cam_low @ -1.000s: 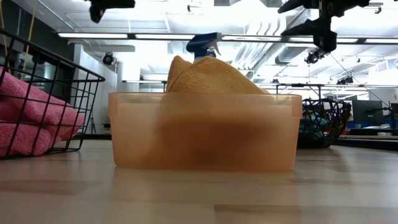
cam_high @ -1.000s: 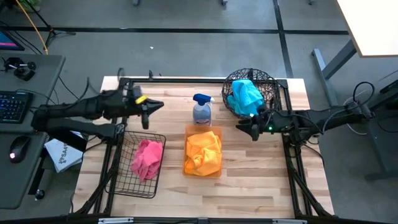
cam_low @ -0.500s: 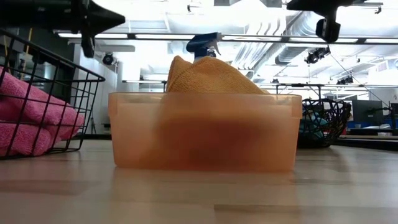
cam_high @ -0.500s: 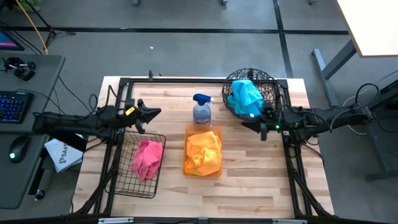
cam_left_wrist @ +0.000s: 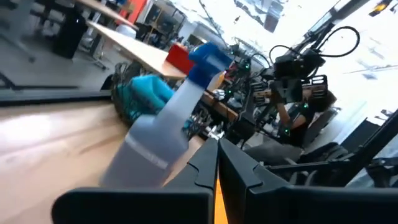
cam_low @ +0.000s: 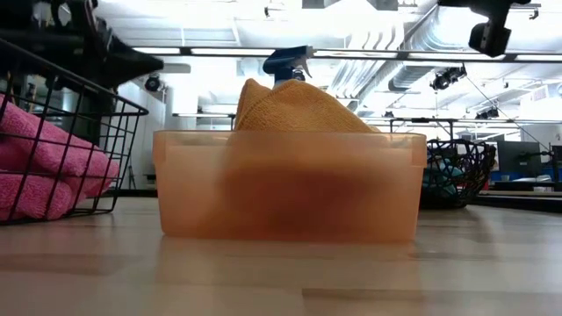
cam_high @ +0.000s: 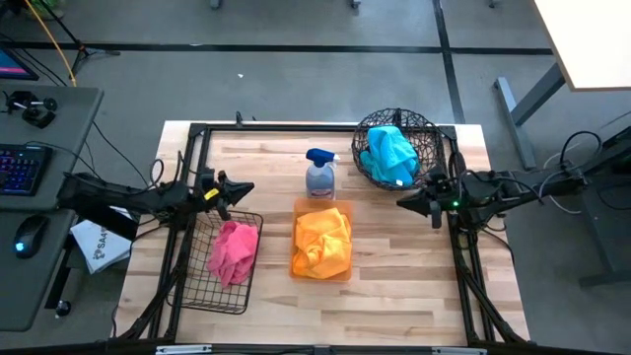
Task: Sort microfiber towel by color & place in baskets
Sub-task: Return to Home Position
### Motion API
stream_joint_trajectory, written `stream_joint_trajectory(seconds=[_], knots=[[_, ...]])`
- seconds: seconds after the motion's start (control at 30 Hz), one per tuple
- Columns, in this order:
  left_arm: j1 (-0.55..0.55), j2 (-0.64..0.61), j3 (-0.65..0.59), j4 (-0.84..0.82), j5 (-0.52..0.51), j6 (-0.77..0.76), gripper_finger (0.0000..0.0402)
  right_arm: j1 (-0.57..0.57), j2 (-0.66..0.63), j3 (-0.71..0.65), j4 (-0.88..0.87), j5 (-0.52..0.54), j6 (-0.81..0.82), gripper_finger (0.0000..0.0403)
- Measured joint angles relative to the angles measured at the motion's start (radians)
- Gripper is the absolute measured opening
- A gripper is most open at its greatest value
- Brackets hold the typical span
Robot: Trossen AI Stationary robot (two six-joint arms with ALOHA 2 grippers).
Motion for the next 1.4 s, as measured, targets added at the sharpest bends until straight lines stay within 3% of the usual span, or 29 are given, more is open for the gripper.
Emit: stream_joint_trajectory(seconds=[0.1, 0.4, 0.5, 0.6, 0.73, 0.9, 1.07, 1.27, 1.4], knots=[[-0.002, -0.033, -0.052, -0.005, -0.005, -0.046, 0.0000, 0.018, -0.022, 0.000, -0.039, 0.001, 0.009, 0.0000], [0.000, -0.125, -0.053, -0.080, -0.070, -0.062, 0.0000, 0.095, -0.041, -0.029, -0.101, 0.005, -0.002, 0.0000], [0.000, -0.129, -0.053, -0.076, -0.076, -0.093, 0.0000, 0.123, -0.055, -0.106, -0.003, 0.006, -0.017, 0.0000], [0.000, -0.129, -0.053, -0.056, -0.068, -0.093, 0.0000, 0.128, -0.080, -0.236, 0.228, 0.007, -0.050, 0.0000], [0.000, -0.128, -0.053, -0.055, -0.055, -0.093, 0.0000, 0.040, -0.125, -0.379, 0.441, -0.049, -0.110, 0.0000], [0.000, -0.128, -0.053, -0.056, -0.055, -0.093, 0.0000, -0.176, -0.216, -0.412, 0.445, -0.245, -0.205, 0.0000], [0.000, -0.128, -0.053, -0.056, -0.053, -0.093, 0.0000, -0.326, -0.299, -0.412, 0.416, -0.363, -0.320, 0.0000], [0.000, -0.128, -0.053, -0.056, -0.053, -0.093, 0.0000, -0.342, -0.368, -0.412, 0.325, -0.377, -0.351, 0.0000], [0.000, -0.128, -0.053, -0.056, -0.053, -0.093, 0.0000, -0.296, -0.391, -0.449, 0.387, -0.362, -0.335, 0.0000]])
